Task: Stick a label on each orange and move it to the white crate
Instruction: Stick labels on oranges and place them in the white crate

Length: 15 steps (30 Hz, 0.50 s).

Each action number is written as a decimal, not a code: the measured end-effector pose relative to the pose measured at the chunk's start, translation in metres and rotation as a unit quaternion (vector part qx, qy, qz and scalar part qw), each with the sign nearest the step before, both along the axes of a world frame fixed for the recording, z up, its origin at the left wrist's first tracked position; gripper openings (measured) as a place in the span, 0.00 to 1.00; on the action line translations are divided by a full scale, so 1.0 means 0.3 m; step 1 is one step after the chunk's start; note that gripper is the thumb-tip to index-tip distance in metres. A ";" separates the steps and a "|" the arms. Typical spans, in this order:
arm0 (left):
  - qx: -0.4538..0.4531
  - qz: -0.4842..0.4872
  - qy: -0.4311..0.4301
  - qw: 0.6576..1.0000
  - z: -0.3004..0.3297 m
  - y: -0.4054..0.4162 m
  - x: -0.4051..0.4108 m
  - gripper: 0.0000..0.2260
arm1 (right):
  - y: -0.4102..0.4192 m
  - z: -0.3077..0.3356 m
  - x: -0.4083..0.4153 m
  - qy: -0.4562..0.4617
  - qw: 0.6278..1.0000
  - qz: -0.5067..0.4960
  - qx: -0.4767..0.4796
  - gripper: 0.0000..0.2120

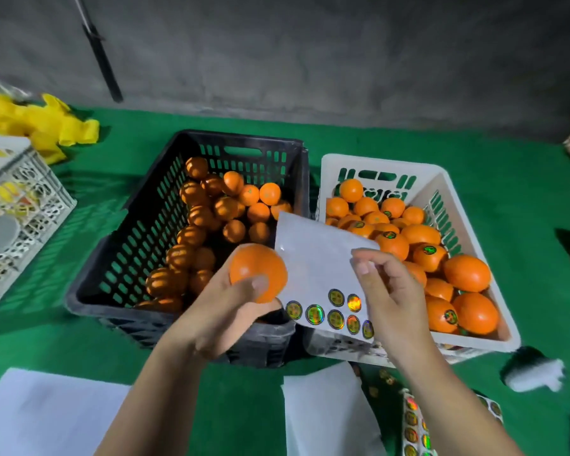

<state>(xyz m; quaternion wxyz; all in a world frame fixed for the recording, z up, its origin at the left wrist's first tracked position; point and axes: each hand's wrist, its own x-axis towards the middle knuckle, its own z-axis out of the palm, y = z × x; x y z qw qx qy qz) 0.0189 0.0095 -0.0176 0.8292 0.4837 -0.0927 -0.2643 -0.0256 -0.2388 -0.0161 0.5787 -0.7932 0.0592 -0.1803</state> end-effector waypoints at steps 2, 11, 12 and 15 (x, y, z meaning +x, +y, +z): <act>-0.025 0.044 0.007 0.999 -0.007 -0.033 -0.061 0.43 | 0.012 0.011 -0.045 0.005 0.992 -0.060 -0.115 0.08; -0.106 0.038 -0.058 0.992 0.072 -0.121 -0.216 0.28 | 0.081 0.167 -0.205 0.035 0.993 0.091 -0.074 0.14; -0.115 0.017 -0.082 0.990 0.076 -0.122 -0.226 0.28 | 0.082 0.188 -0.214 0.046 0.994 0.101 -0.014 0.12; -0.080 0.016 -0.098 0.992 0.104 -0.113 -0.243 0.29 | 0.076 0.235 -0.247 0.056 0.987 0.133 0.077 0.09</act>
